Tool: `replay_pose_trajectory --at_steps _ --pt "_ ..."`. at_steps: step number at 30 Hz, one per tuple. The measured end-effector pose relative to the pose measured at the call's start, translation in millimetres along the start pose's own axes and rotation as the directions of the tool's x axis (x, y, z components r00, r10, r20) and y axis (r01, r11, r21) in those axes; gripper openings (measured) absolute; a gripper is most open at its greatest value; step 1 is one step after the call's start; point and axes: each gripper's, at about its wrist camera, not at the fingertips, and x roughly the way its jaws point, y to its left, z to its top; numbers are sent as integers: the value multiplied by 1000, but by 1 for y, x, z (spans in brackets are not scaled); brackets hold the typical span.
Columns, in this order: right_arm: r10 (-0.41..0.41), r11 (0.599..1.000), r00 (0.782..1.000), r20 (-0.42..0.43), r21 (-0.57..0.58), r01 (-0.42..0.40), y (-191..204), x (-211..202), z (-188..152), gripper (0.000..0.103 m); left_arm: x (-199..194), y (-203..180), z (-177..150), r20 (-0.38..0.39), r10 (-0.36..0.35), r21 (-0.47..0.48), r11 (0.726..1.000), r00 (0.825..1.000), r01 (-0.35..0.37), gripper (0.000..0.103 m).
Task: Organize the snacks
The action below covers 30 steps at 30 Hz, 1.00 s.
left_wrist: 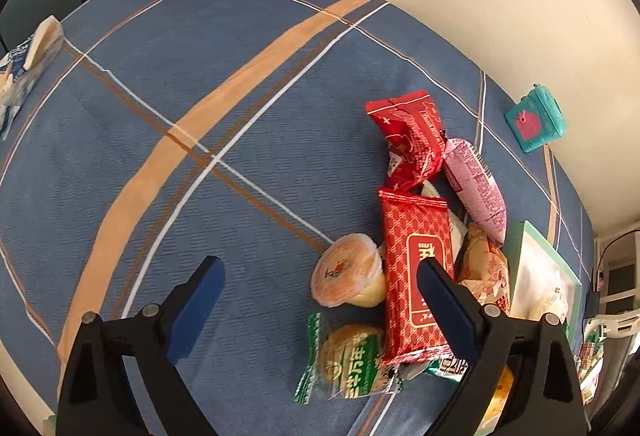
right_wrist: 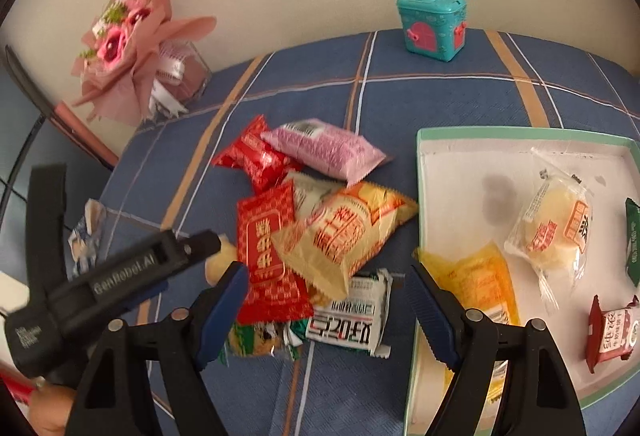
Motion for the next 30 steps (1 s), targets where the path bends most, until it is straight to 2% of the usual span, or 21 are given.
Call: replay_pose_trajectory --at_steps 1,3,8,20,23,25,30 --pt "-3 1000 1000 0 11 3 -1 2 3 82 2 -1 1 0 1 5 1000 1000 -1 96" --pt "-4 999 1000 0 33 4 -3 7 8 82 5 -4 5 3 11 16 1000 1000 -11 88" --pt "-21 998 1000 -16 62 22 -3 22 23 82 18 -6 13 -15 -9 18 1000 1000 10 88" --pt "-74 995 992 -101 64 81 -2 58 35 77 41 -7 25 -48 22 48 999 999 -19 82" --pt "-76 995 991 -111 54 82 -1 57 33 73 41 -10 25 -56 20 55 998 998 -17 81" --pt "-65 996 991 -119 54 72 -2 55 32 65 42 -12 25 -60 19 62 998 998 -16 81" --pt "-93 995 987 -128 21 96 0 51 25 53 42 -21 18 -67 27 82 996 997 -22 81"
